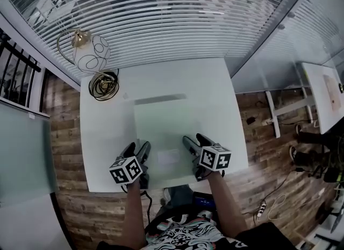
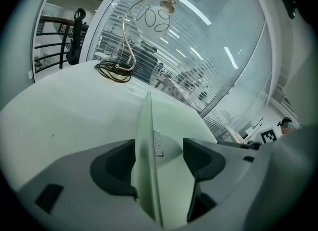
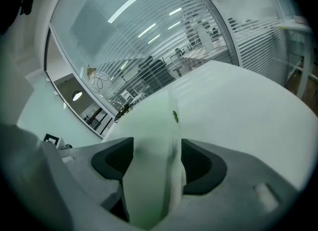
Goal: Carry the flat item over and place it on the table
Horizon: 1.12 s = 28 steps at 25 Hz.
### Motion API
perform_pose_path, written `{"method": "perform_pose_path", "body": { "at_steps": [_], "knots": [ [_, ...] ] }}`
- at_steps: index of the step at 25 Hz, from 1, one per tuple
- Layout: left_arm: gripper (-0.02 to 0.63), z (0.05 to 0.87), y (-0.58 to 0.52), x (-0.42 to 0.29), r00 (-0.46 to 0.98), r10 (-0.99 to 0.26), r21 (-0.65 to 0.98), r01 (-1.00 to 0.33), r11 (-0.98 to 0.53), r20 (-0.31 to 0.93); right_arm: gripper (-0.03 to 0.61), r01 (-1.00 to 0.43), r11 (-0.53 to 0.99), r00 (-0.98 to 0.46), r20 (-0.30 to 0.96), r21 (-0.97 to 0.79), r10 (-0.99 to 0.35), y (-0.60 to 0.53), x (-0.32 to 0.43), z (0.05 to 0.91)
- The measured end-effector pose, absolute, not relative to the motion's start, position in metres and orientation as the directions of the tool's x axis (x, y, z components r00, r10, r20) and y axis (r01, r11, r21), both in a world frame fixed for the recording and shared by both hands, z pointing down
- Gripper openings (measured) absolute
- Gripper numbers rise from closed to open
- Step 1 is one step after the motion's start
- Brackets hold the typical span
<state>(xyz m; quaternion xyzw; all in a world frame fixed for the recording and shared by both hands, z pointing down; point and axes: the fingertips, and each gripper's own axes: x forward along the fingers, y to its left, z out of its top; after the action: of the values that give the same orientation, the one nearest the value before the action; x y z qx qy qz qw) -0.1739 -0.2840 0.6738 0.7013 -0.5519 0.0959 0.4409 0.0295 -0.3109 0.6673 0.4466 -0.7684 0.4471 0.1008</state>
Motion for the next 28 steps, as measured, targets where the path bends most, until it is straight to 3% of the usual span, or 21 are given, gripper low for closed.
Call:
{"method": "perform_pose_path", "body": {
  "at_steps": [7,12,15,17,19,22,28],
  "knots": [
    [0.298,0.656,-0.286,-0.187,0.345,-0.73,0.5,-0.866,-0.005,0.589,0.285,-0.799,0.198,-0.535,0.522,-0.567,-0.664,-0.315,0.04,0.652],
    [0.247,0.643,-0.287,-0.19,0.32,-0.76,0.471,-0.882,-0.021,0.566,0.261,-0.798,0.21,-0.534,0.499,-0.565,-0.682,-0.314,0.038,0.641],
    [0.192,0.63,-0.286,-0.19,0.31,-0.787,0.454,-0.89,-0.043,0.533,0.167,-0.808,0.242,-0.532,0.488,-0.538,-0.692,-0.31,0.036,0.631],
    [0.156,0.616,-0.287,-0.186,0.33,-0.81,0.47,-0.879,-0.078,0.484,0.063,-0.842,0.263,-0.502,0.505,-0.471,-0.702,-0.309,0.039,0.627],
    [0.146,0.603,-0.287,-0.181,0.352,-0.823,0.485,-0.868,-0.108,0.446,0.026,-0.868,0.285,-0.476,0.513,-0.407,-0.715,-0.308,0.04,0.62],
    [0.037,0.591,-0.283,-0.178,0.354,-0.825,0.469,-0.874,-0.125,0.44,0.006,-0.874,0.309,-0.468,0.478,-0.375,-0.744,-0.306,0.039,0.603],
    [0.017,0.561,-0.27,-0.176,0.321,-0.855,0.408,-0.902,-0.144,0.407,0.006,-0.893,0.396,-0.45,0.389,-0.216,-0.804,-0.294,0.032,0.558]
  ]
}}
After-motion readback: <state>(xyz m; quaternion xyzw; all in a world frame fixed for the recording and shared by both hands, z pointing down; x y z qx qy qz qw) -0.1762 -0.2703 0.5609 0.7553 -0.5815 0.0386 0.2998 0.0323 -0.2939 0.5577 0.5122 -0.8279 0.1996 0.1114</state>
